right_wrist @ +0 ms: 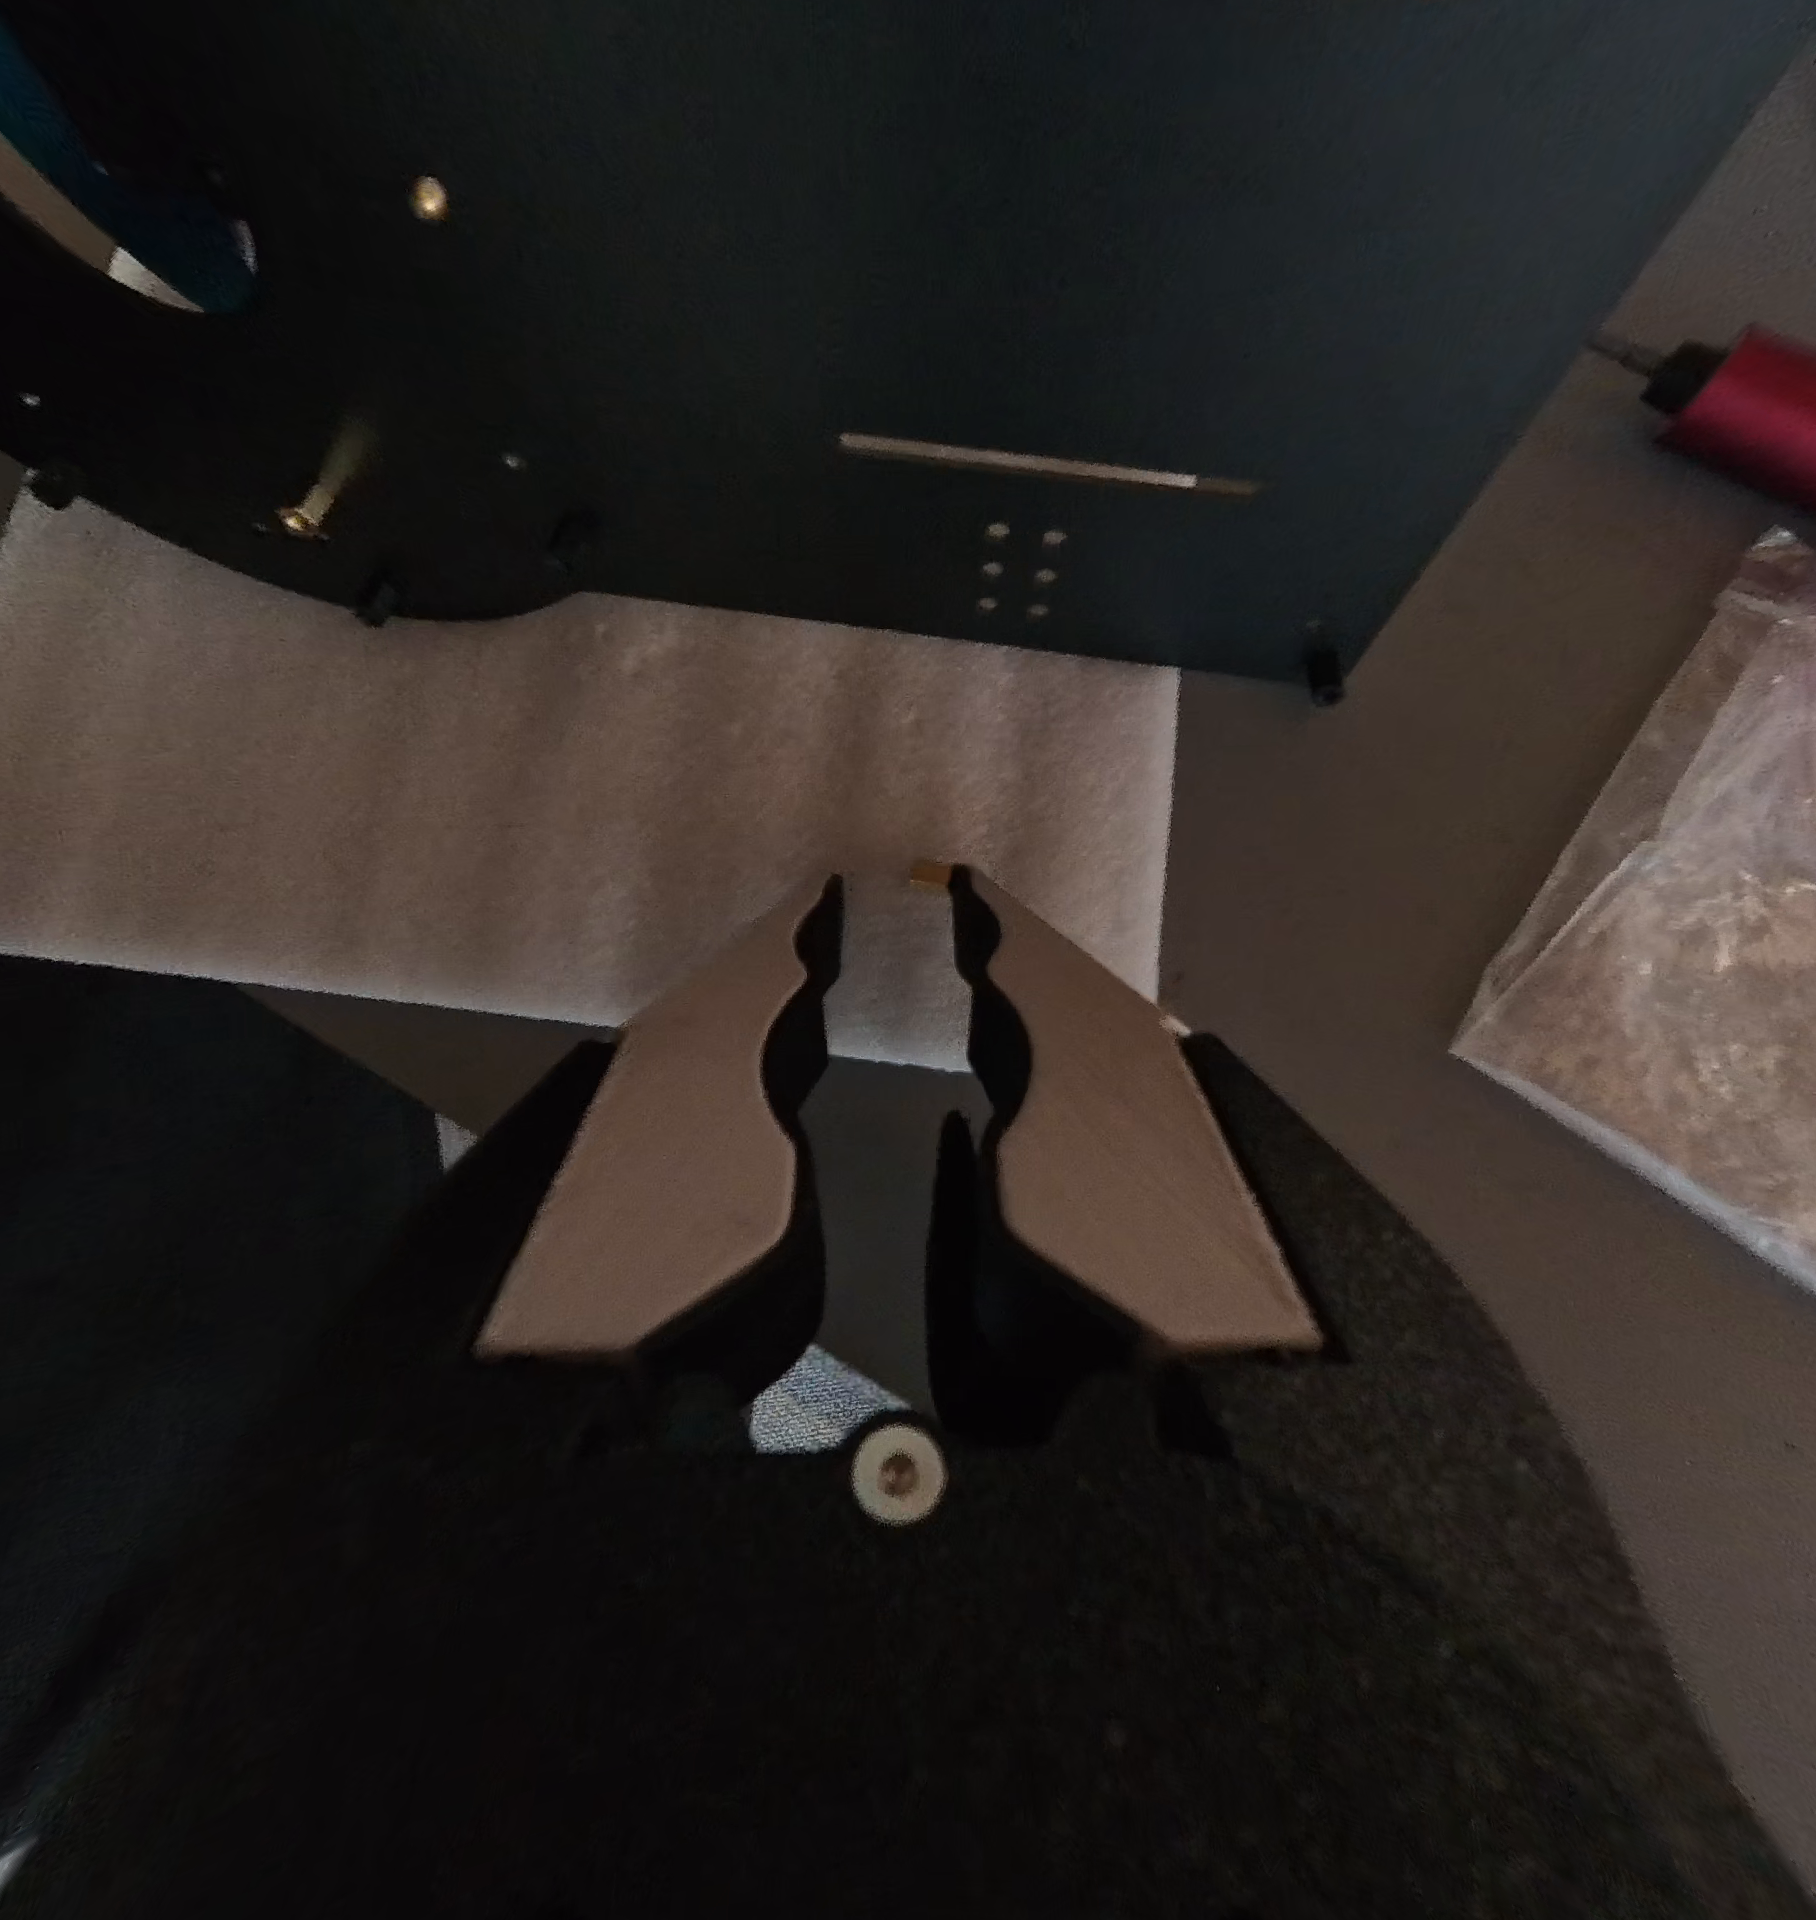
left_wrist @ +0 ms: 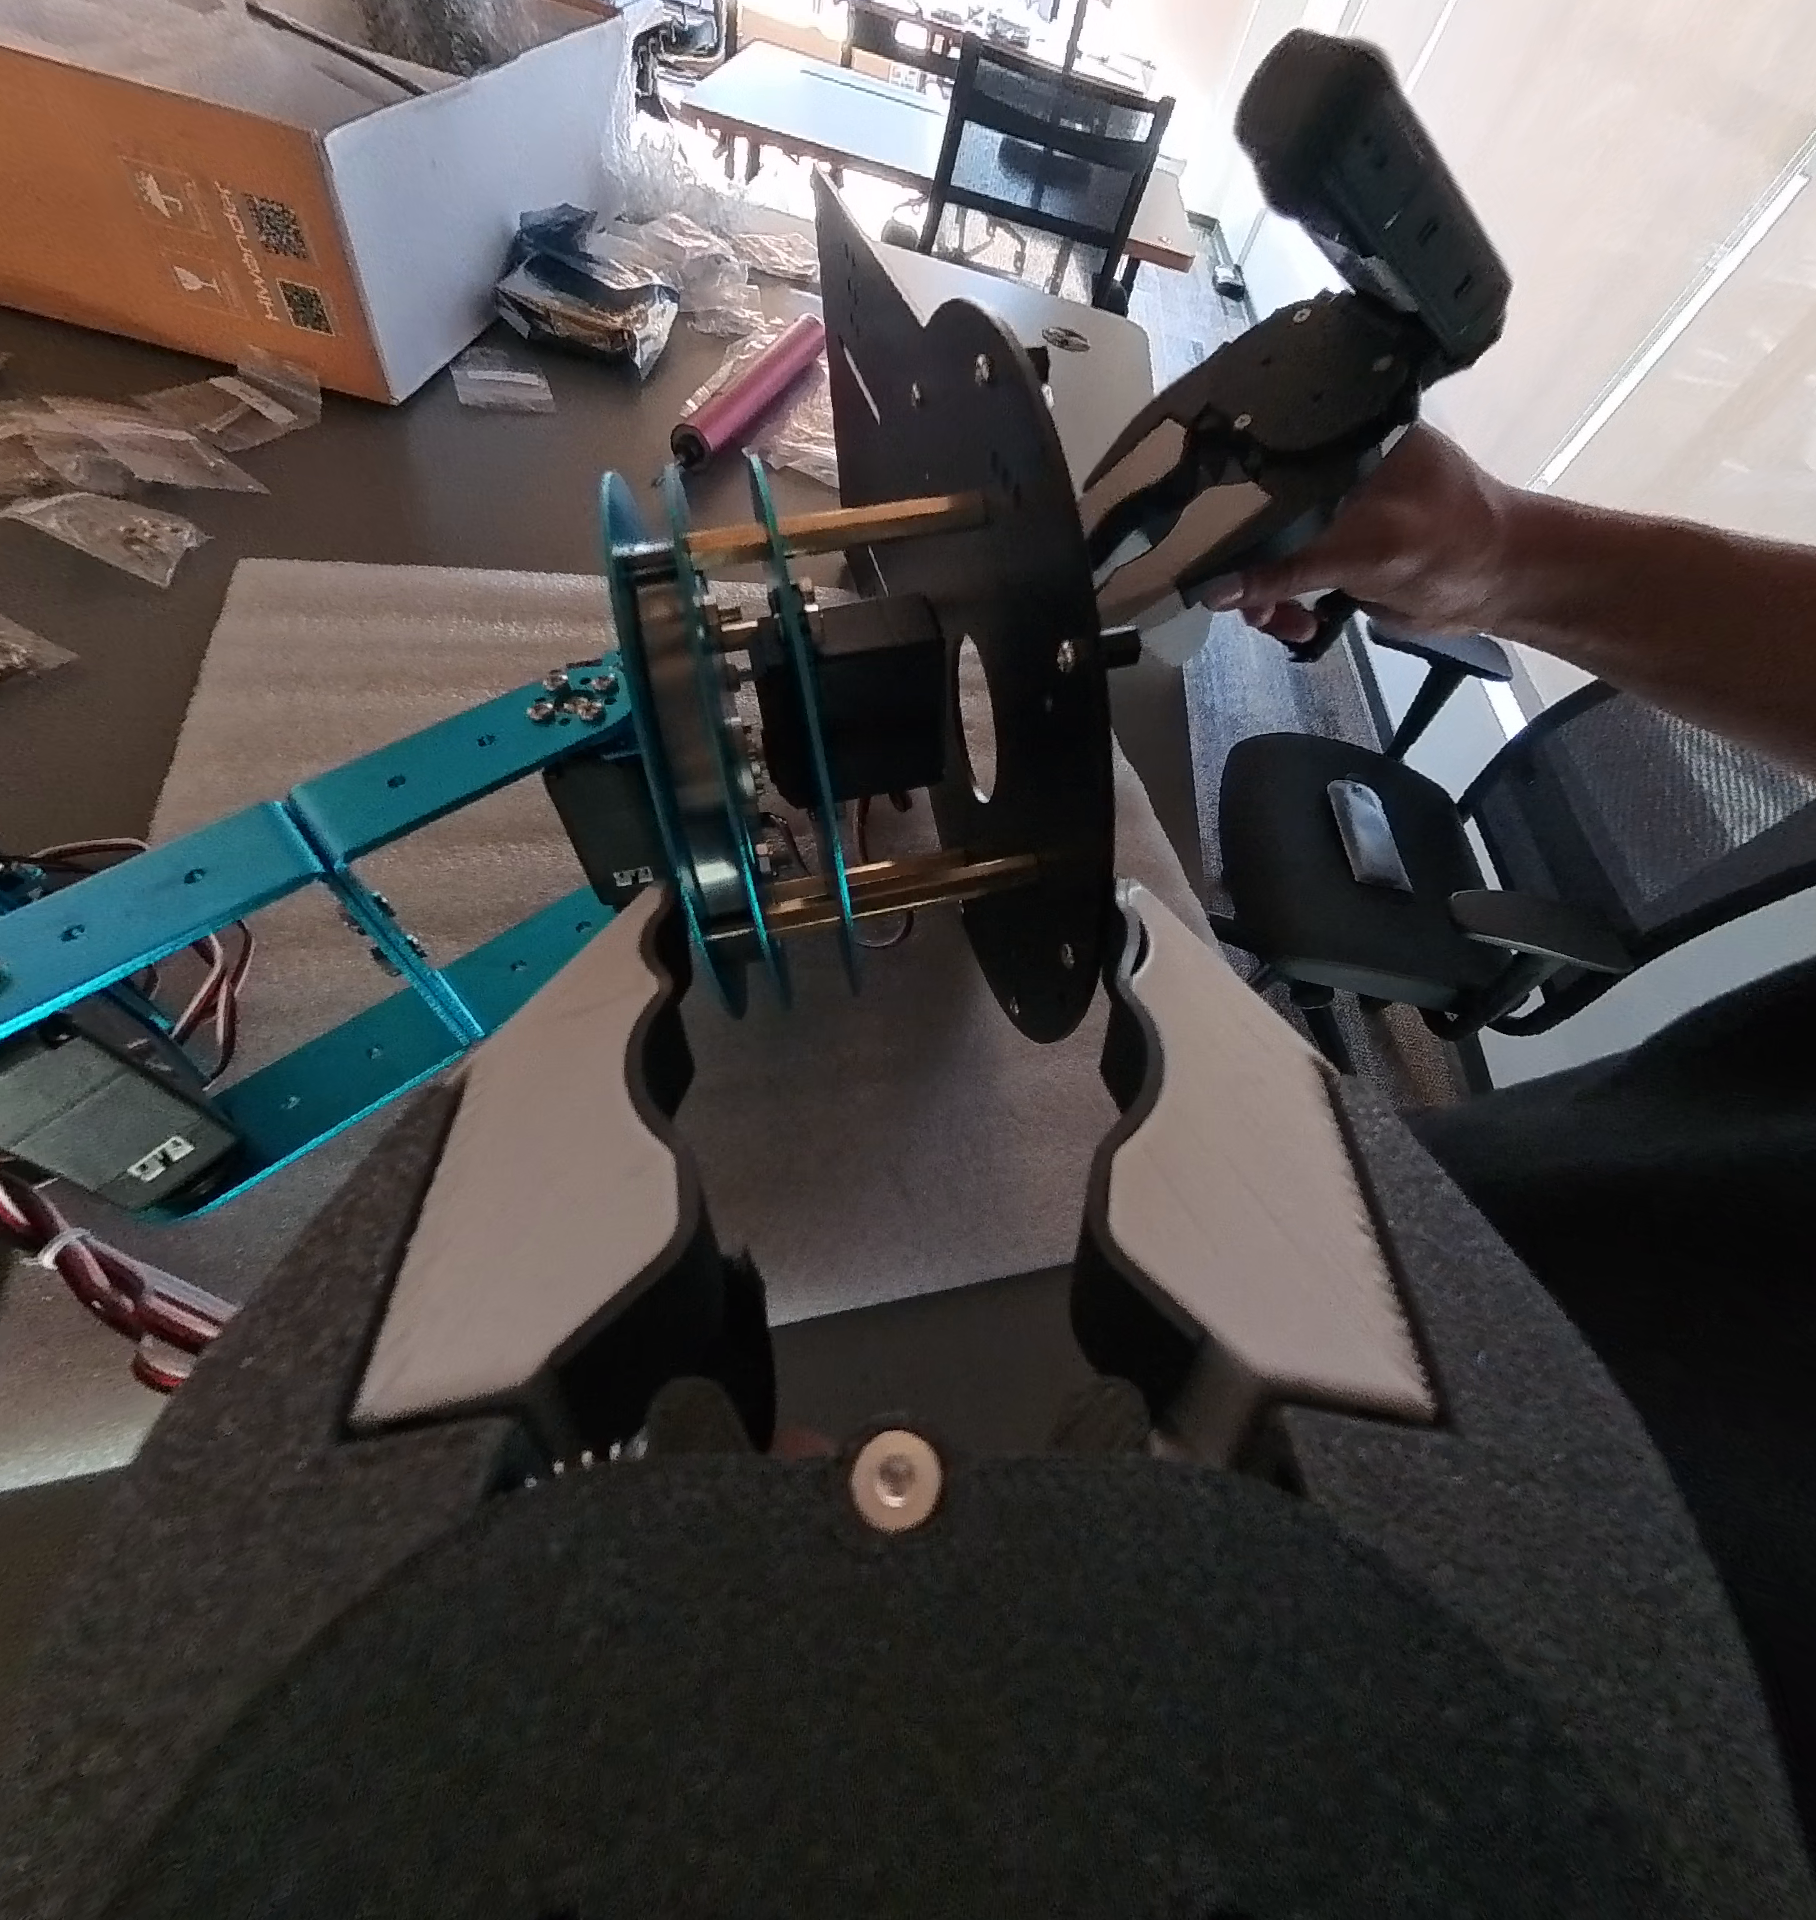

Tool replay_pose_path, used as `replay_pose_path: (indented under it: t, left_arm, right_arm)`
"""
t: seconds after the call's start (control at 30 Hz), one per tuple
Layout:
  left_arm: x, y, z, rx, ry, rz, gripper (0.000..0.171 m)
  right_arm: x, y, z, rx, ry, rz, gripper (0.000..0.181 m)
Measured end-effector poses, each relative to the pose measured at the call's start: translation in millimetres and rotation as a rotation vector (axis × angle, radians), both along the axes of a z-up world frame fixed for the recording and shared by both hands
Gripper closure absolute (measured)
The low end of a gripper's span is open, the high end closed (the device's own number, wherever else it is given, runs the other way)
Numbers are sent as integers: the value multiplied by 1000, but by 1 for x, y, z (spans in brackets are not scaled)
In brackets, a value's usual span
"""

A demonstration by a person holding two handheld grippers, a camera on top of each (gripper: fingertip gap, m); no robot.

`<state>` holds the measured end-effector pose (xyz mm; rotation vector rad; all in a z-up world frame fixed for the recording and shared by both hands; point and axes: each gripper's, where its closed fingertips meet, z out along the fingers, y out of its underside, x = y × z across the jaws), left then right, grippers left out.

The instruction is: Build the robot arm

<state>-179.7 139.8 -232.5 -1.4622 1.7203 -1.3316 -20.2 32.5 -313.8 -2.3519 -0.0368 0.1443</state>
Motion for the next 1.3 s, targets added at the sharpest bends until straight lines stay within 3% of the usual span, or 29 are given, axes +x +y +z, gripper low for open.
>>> replay_pose_path:
  t: [0.47, 0.77, 1.03, 1.3]
  left_arm:
    - [-1, 0, 0, 9, 12, 30, 93]
    - [-1, 1, 0, 20, 23, 29, 93]
    - [-2, 1, -1, 34, 43, 15, 93]
    - [-3, 1, -1, 38, 70, 26, 94]
  right_arm:
    - [-21, -6, 6, 58, -17, 101, 169]
    - [-17, -2, 3, 67, -65, 331, 160]
    - [-25, -5, -2, -2, 7, 564, 167]
    - [-26, -6, -2, 65, 0, 543, 176]
